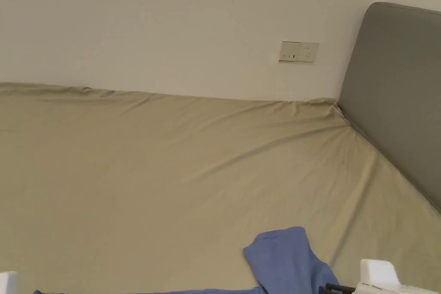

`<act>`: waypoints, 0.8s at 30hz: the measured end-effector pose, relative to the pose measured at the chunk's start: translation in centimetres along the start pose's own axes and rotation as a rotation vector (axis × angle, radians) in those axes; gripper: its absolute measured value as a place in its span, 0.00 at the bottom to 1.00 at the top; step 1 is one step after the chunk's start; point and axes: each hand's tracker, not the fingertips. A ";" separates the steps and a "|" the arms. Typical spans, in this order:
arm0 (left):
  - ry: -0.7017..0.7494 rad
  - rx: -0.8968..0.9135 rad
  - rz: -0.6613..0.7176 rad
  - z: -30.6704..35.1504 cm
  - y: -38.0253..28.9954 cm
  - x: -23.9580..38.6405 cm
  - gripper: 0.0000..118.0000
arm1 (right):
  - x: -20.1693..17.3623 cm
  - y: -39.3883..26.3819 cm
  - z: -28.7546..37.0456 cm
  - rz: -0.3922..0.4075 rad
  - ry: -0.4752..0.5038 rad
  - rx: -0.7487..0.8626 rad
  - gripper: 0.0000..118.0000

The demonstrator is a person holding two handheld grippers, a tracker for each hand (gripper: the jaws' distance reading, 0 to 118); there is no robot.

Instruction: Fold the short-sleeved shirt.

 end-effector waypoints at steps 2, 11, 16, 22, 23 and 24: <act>-0.005 0.011 -0.010 -0.5 -0.6 -0.6 0.01 | 0.0 -0.3 -2.1 -0.003 0.024 -0.048 0.70; 0.013 0.103 -0.033 1.5 -2.5 0.0 0.01 | -2.6 -2.1 0.0 0.143 -0.002 0.121 0.03; 0.045 0.317 -0.041 8.3 -3.6 0.9 0.01 | -3.2 -4.4 9.1 0.098 0.006 0.482 0.03; 0.134 0.630 -0.026 18.4 -8.8 3.6 0.01 | -4.8 -11.5 22.7 0.074 0.000 0.895 0.03; 0.148 0.688 0.002 20.1 -9.9 4.1 0.01 | -5.7 -12.7 24.9 0.068 -0.011 0.953 0.03; 0.144 0.732 0.017 21.6 -10.9 4.5 0.01 | -6.1 -13.9 26.8 0.063 -0.015 0.993 0.03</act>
